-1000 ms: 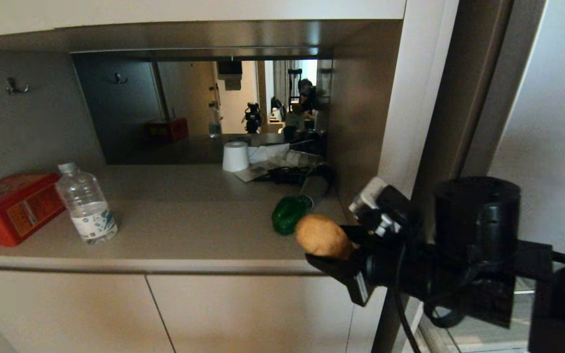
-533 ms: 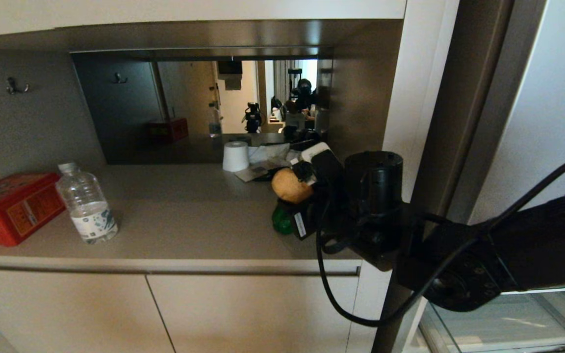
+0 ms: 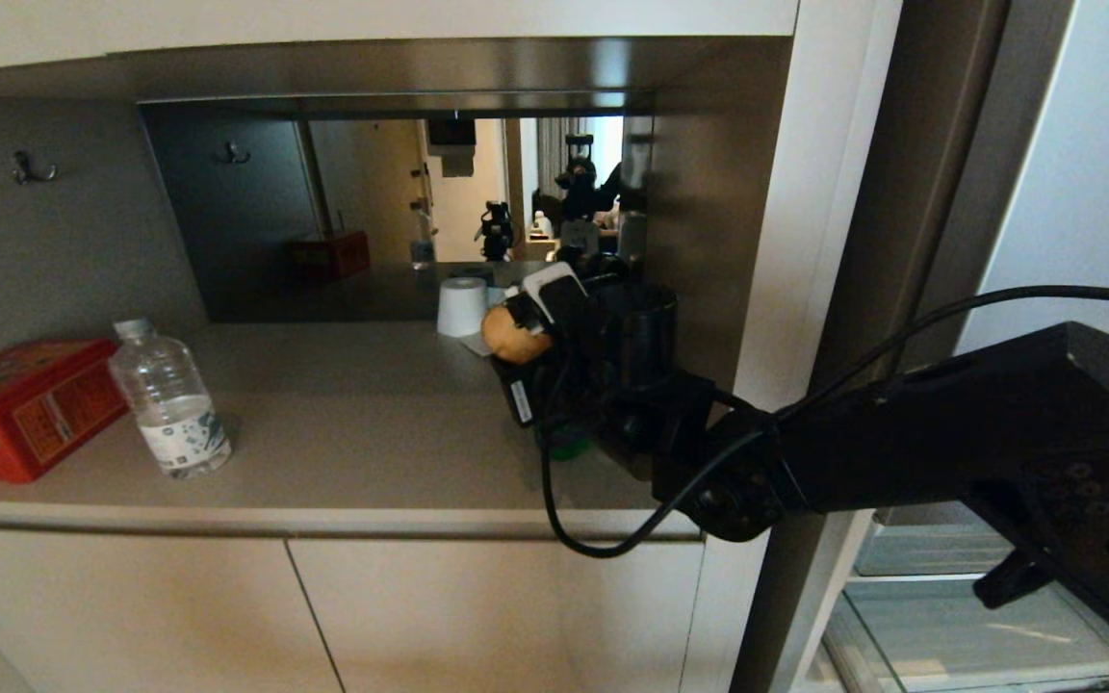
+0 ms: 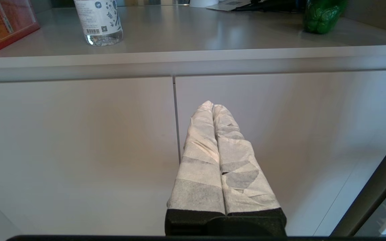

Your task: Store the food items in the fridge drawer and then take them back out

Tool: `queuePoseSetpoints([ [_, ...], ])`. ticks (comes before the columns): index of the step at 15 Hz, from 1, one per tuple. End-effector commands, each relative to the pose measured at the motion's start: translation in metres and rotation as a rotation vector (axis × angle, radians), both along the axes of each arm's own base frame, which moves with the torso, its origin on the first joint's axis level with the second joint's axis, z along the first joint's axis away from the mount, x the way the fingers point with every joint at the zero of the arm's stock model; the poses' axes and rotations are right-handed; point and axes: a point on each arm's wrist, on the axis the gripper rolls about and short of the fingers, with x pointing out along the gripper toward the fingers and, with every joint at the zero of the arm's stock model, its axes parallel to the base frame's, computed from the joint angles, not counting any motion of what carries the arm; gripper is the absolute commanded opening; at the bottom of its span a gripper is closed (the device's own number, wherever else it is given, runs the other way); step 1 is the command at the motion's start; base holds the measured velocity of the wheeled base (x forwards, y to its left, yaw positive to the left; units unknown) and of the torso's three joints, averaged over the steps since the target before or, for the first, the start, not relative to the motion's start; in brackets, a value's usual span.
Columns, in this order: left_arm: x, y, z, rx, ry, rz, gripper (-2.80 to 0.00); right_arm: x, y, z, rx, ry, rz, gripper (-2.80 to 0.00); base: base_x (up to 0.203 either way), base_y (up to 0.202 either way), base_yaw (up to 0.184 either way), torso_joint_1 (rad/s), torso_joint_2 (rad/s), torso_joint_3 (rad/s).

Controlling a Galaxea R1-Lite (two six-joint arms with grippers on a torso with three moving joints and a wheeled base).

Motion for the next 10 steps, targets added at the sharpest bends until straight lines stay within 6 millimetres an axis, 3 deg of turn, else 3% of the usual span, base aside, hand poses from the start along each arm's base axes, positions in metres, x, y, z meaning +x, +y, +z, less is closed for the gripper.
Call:
queuePoseSetpoints([
  [1,0.001,0.000,-0.003,0.000,0.010,0.000,-2.80,0.019,0.017,-0.024,-0.012,0.013,0.004,-2.80,0.000,0.000,0.000,0.000,0.00,0.000],
  [6,0.001,0.000,-0.003,0.000,0.010,0.000,-2.80,0.038,0.035,-0.044,-0.013,0.021,0.030,-2.80,0.000,0.000,0.000,0.000,0.00,0.000],
  [10,0.001,0.000,-0.003,0.000,0.010,0.000,-2.80,0.048,0.037,-0.053,-0.042,0.054,0.020,-2.80,0.000,0.000,0.000,0.000,0.00,0.000],
])
